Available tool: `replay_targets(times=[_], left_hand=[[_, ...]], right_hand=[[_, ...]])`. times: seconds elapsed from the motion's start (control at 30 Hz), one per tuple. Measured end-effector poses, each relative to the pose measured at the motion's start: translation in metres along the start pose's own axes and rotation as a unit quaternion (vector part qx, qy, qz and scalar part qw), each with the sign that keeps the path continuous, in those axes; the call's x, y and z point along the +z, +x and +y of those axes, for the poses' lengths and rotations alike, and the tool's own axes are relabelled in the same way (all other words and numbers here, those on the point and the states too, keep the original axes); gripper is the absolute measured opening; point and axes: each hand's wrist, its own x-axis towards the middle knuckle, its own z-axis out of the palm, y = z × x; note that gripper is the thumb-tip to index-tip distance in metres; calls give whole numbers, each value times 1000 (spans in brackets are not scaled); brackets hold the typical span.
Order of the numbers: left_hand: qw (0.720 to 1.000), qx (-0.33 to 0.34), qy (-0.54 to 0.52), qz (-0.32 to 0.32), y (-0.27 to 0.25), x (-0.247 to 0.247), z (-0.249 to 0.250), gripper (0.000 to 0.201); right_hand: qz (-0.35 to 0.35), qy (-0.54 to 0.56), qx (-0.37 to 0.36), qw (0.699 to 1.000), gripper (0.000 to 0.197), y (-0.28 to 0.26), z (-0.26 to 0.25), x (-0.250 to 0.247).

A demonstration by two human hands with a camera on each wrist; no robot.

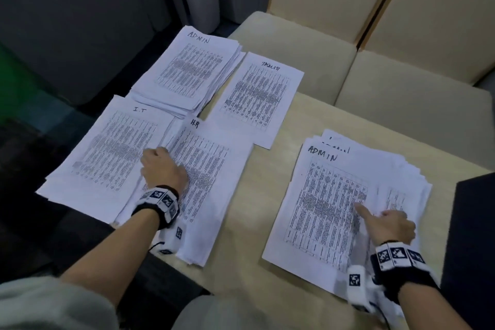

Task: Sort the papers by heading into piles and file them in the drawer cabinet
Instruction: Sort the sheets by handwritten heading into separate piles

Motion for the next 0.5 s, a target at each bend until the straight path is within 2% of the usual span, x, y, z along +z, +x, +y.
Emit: replay_targets(times=[0.1, 0.17, 0.27, 0.33, 0.4, 0.5], left_hand=[[990, 133, -35, -18, -27, 1, 69, 47], [973, 210, -69, -69, -49, 10, 111, 39], [934, 229, -140, -238, -75, 25, 159, 39], [912, 232, -141, -308, -91, 28, 181, 38], [913, 258, -105, -299, -103, 30, 193, 27], [914, 286, -108, -269, -111, 33, 200, 27]], right_hand=[[0, -7, 3, 1000, 94, 6, -4, 1], [1, 9, -13, 1000, 90, 8, -6, 3], [-26, 25, -15, 999, 83, 9, -7, 7], [-41, 24, -8, 999, 77, 15, -3, 11], [-60, 37, -3, 998, 63, 17, -2, 10], [-107, 129, -11, 986, 45, 16, -1, 4]])
